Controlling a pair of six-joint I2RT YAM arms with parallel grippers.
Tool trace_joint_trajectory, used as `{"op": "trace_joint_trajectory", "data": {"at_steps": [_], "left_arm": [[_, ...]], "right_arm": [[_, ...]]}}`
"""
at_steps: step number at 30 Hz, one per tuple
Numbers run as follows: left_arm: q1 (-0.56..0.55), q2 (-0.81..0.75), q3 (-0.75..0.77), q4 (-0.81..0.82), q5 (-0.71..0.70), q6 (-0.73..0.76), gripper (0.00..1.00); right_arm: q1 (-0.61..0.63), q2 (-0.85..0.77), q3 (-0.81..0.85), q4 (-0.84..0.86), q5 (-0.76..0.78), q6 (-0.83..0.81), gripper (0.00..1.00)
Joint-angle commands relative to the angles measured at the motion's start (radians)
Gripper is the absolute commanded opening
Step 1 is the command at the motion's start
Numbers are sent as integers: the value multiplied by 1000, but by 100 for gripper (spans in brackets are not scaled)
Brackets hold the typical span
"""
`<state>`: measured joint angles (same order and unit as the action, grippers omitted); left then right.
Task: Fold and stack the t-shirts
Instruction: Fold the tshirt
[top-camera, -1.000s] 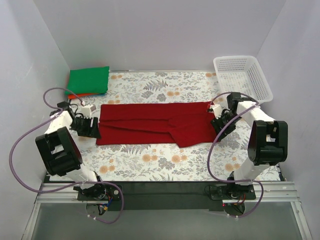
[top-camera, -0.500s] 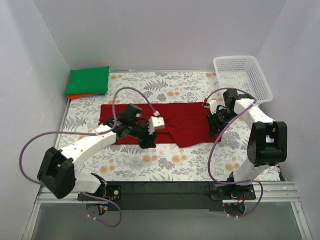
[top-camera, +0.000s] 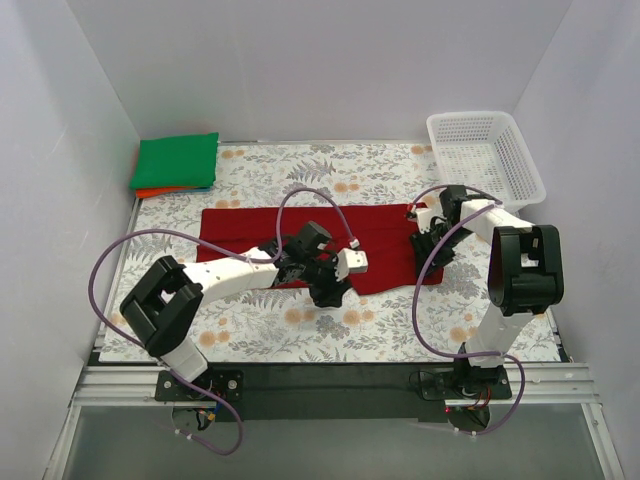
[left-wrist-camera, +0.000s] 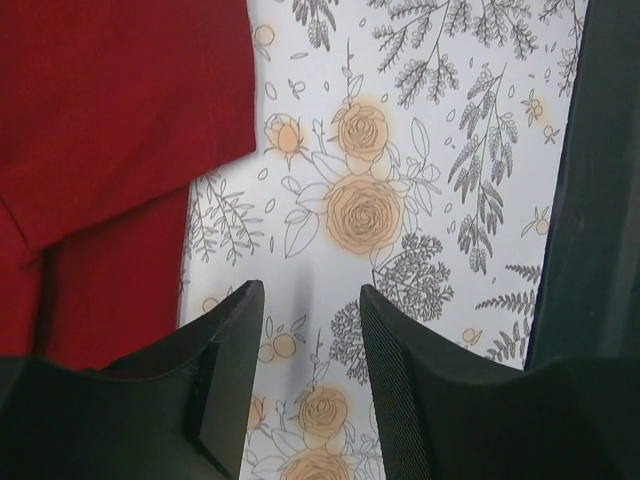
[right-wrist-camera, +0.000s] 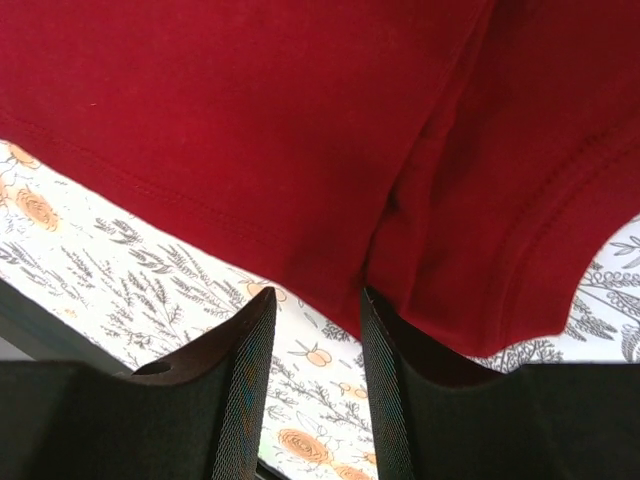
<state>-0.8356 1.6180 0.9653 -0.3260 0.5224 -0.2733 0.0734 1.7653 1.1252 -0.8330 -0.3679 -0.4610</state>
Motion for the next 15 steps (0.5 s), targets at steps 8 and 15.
{"op": "trace_joint_trajectory", "data": {"at_steps": [8,15], "left_arm": [[-59,59,13,166,-44,-32,43],[-108,106,-2,283,-87,3,43]], "right_arm": [[-3,31,-28,40,-29,25,36],[-1,-9,-22,23,-37,28,25]]}}
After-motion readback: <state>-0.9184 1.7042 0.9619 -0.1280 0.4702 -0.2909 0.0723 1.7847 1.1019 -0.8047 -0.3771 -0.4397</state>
